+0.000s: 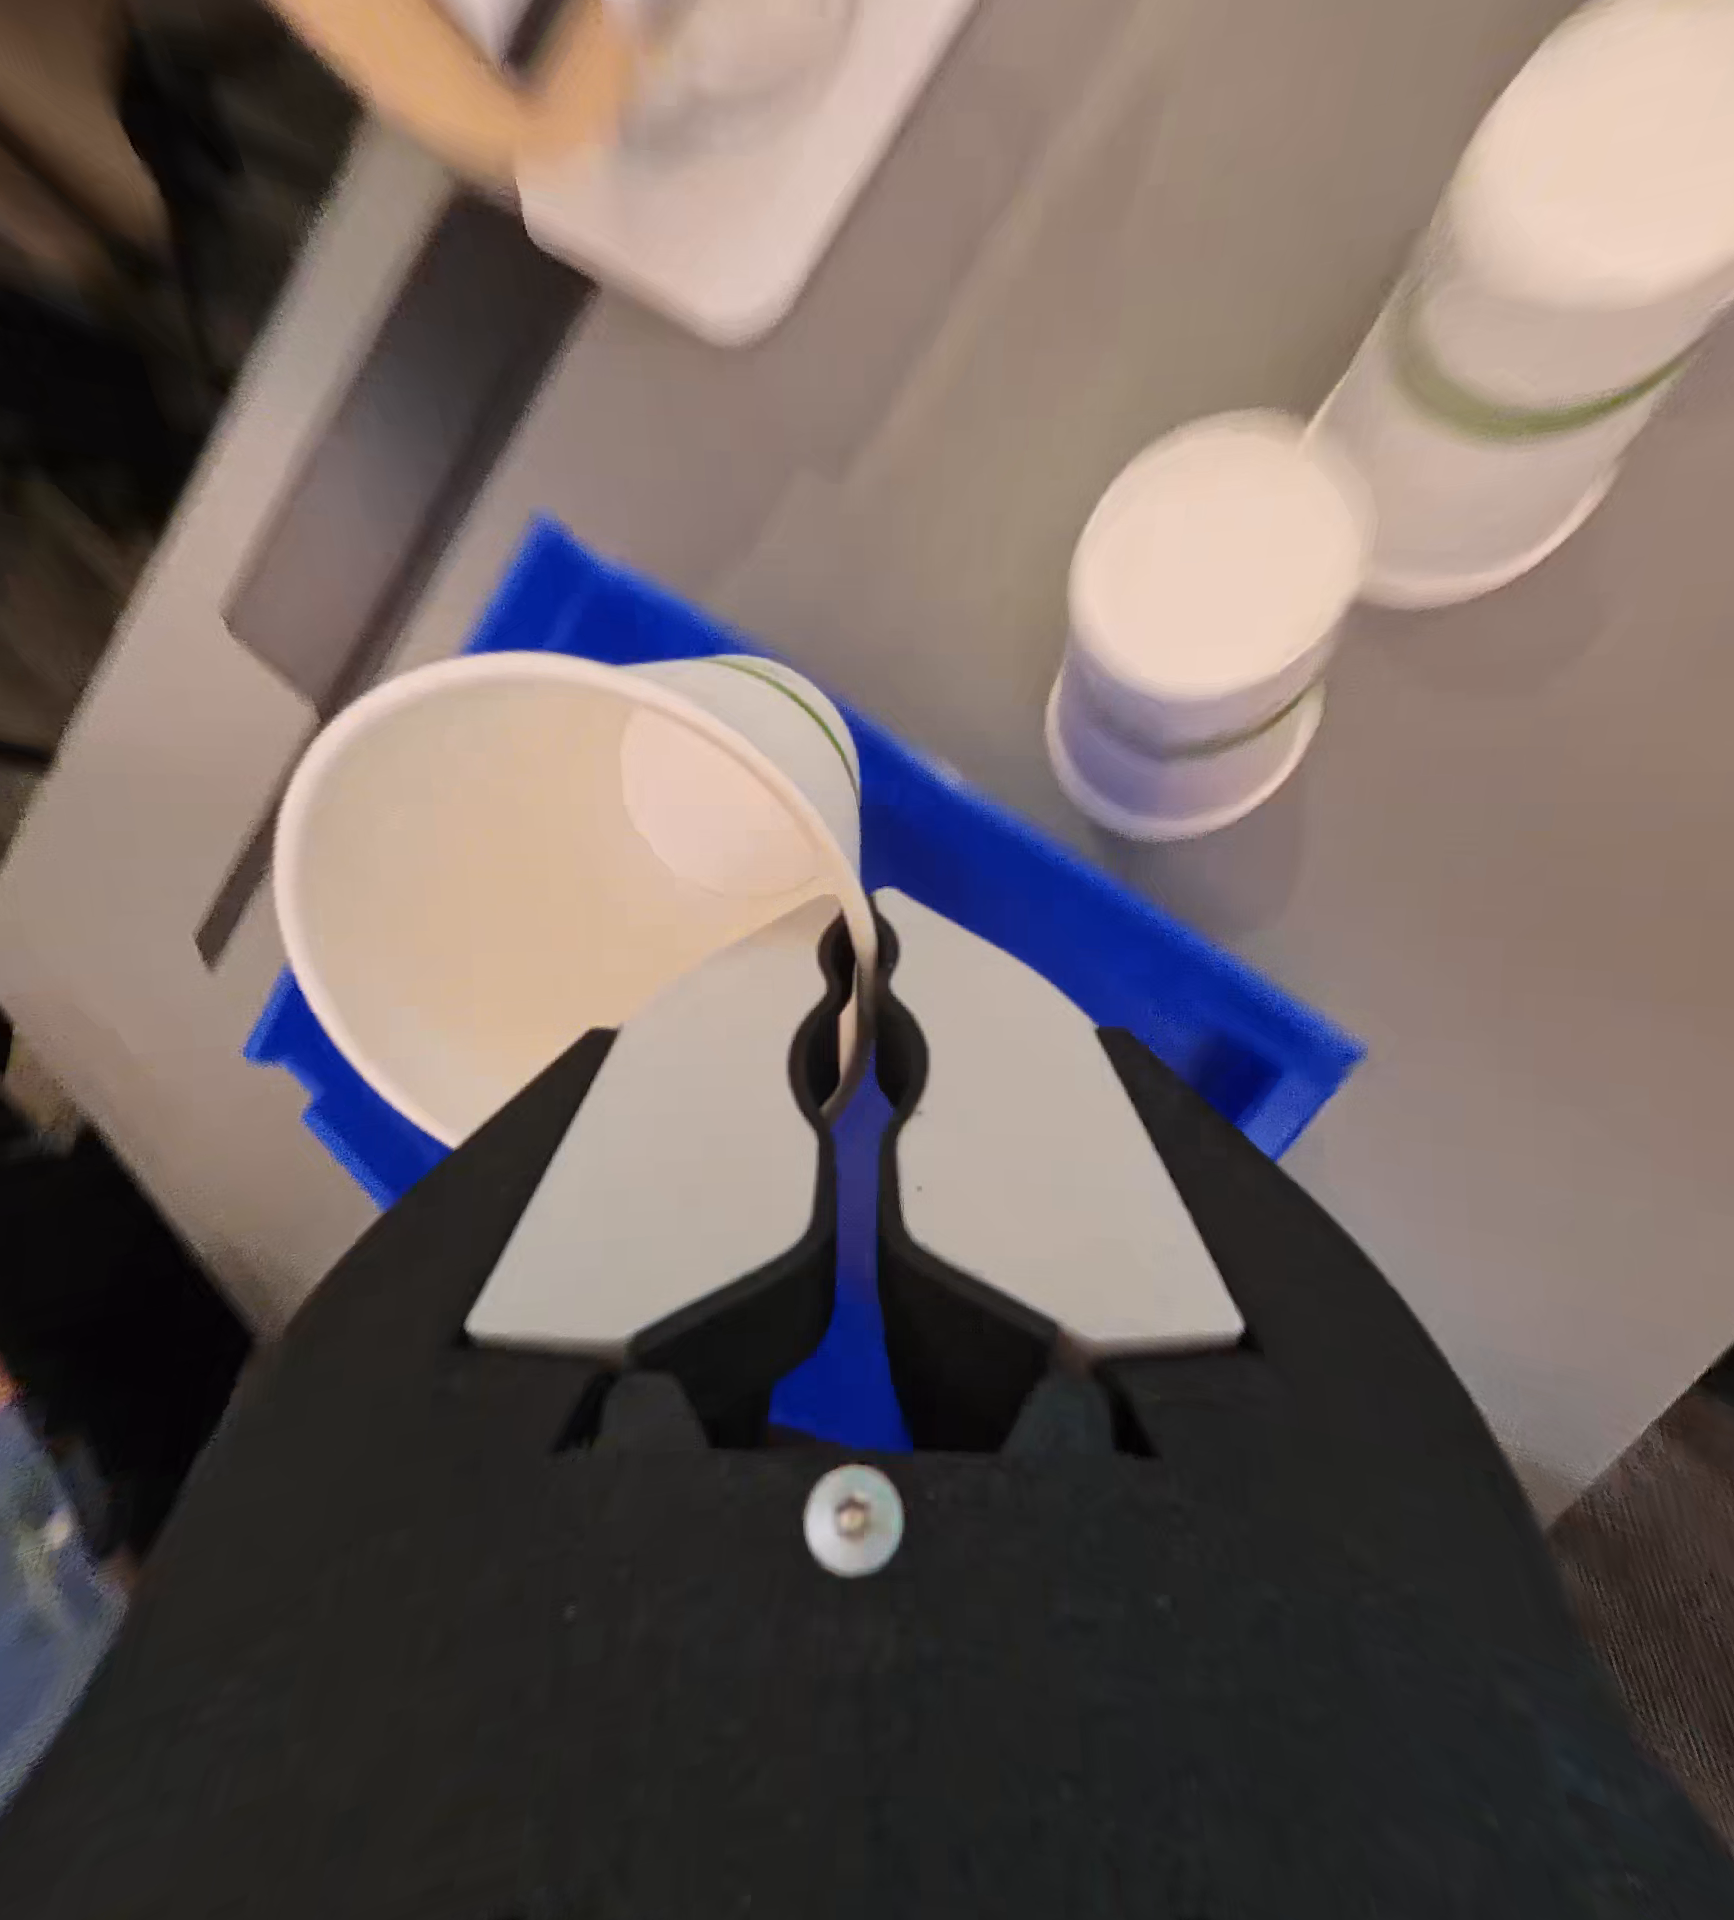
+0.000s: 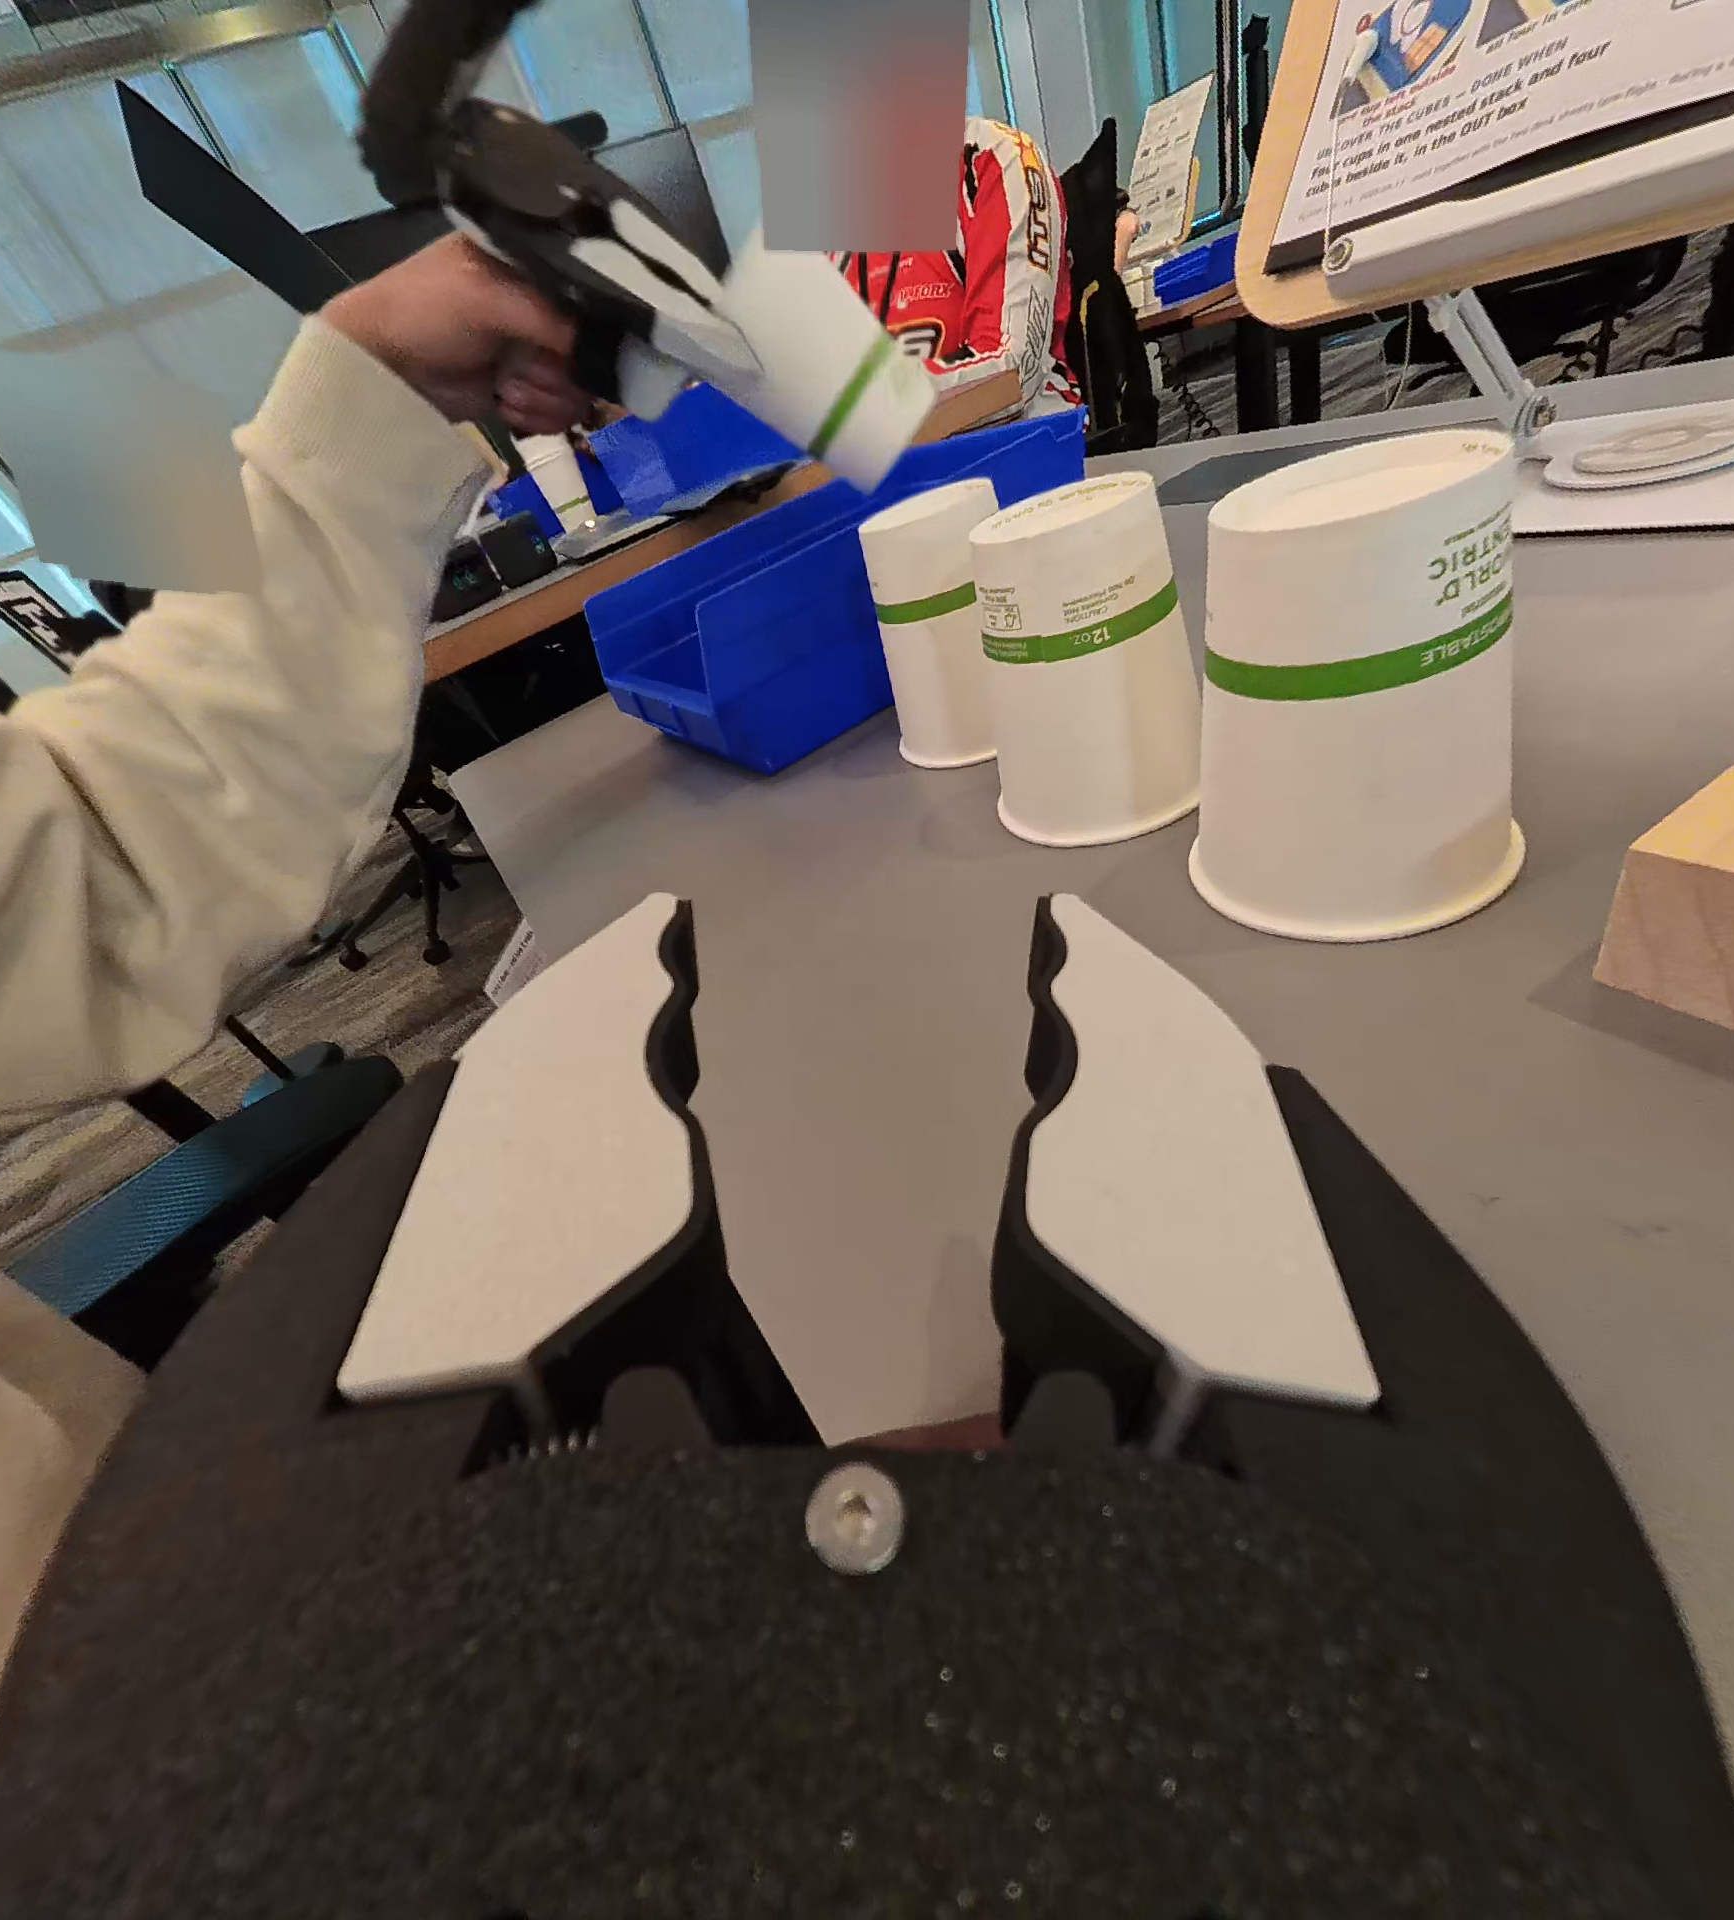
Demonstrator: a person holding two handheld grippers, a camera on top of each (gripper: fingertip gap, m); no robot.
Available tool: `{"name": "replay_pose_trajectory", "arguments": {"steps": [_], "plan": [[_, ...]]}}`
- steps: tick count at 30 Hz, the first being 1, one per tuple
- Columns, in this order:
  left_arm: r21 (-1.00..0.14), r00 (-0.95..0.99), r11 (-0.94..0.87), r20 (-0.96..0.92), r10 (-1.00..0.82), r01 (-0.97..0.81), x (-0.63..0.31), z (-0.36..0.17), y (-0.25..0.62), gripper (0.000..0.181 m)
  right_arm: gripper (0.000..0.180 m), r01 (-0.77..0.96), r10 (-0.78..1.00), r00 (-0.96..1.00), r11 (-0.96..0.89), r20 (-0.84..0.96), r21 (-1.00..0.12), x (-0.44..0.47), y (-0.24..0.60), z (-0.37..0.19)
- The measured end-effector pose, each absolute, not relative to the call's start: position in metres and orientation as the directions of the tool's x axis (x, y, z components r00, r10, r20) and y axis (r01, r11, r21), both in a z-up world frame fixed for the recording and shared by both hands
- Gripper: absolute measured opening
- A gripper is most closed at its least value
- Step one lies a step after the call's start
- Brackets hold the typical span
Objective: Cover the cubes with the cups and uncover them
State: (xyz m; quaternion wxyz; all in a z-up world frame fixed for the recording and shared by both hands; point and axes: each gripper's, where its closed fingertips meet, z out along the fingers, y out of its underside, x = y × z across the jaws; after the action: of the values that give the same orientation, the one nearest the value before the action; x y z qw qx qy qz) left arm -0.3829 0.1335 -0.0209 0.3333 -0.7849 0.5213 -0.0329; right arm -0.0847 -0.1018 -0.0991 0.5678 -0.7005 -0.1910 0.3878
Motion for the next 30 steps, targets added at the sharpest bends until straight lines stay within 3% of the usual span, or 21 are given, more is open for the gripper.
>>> {"name": "replay_pose_trajectory", "arguments": {"steps": [1,5,10,13,16,21,30], "plan": [[-0.647,0.453,-0.18,-0.284,-0.845,-0.741,-0.374,-0.003,0.122,0.0,0.061,-0.18,0.709,0.622,-0.285,-0.333,-0.942,-0.084,-0.101,-0.097],[-0.881,0.341,0.036,-0.22,-0.914,-0.473,-0.333,0.051,0.056,0.0,0.062,-0.23,0.733,0.559,-0.312,-0.388,-0.922,-0.085,-0.098,-0.084],[-0.973,0.103,0.143,-0.164,-0.981,-0.182,-0.278,0.071,-0.027,0.0,0.075,-0.382,0.74,0.306,-0.481,-0.599,-0.789,-0.102,-0.082,-0.049],[-0.963,0.016,0.185,-0.192,-0.981,-0.196,-0.249,0.054,-0.056,0.0,0.085,-0.442,0.628,0.049,-0.684,-0.777,-0.58,-0.118,-0.066,-0.023],[-0.947,-0.041,0.206,-0.202,-0.979,-0.248,-0.227,0.036,-0.07,0.0,0.092,-0.434,0.518,-0.149,-0.8,-0.842,-0.415,-0.135,-0.056,-0.001],[-0.942,-0.081,0.203,-0.188,-0.979,-0.269,-0.204,0.02,-0.076,0.0,0.095,-0.384,0.422,-0.268,-0.871,-0.866,-0.306,-0.158,-0.048,0.005],[-0.935,-0.114,0.201,-0.174,-0.978,-0.293,-0.188,0.005,-0.078,0.0,0.089,-0.381,0.396,-0.32,-0.886,-0.861,-0.266,-0.164,-0.04,0.003]]}}
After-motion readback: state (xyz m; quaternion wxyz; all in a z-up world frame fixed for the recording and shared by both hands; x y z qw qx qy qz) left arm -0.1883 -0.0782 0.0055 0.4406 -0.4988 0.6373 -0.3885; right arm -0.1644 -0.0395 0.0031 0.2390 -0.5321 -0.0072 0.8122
